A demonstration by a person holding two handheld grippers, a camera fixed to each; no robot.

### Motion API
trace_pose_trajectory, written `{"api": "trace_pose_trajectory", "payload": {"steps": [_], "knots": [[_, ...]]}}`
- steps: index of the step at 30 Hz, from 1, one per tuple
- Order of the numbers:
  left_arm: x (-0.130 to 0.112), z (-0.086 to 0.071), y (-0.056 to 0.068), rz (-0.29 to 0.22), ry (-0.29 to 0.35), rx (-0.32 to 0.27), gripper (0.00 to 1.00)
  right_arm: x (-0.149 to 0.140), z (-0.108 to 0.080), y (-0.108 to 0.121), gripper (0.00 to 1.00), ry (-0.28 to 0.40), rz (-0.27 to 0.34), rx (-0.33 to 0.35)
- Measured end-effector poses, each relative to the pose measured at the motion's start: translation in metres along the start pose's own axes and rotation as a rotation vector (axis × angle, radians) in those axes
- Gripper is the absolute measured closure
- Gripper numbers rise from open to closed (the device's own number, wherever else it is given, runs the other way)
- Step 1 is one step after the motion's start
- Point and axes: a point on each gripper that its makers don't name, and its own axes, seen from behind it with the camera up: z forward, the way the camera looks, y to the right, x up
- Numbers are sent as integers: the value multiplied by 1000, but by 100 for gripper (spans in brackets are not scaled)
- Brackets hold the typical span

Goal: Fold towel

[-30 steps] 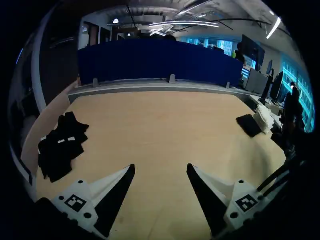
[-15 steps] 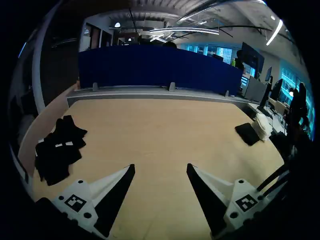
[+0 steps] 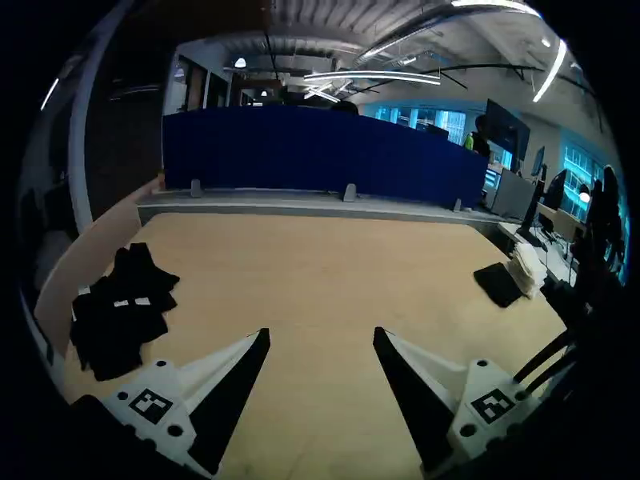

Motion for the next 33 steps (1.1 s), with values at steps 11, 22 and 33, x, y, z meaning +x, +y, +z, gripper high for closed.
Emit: {"api": "trace_pose_trajectory", "payload": {"steps": [11, 22, 33], "knots": [[80, 2, -16, -3, 265, 32, 4, 4, -6, -27, 0, -14, -10, 19], [126, -6, -19, 10, 453, 55, 4, 3, -11, -48, 0, -33, -16, 39], [125, -3, -42, 47, 503, 130, 4, 16, -8, -68, 0, -50, -17, 84]]}}
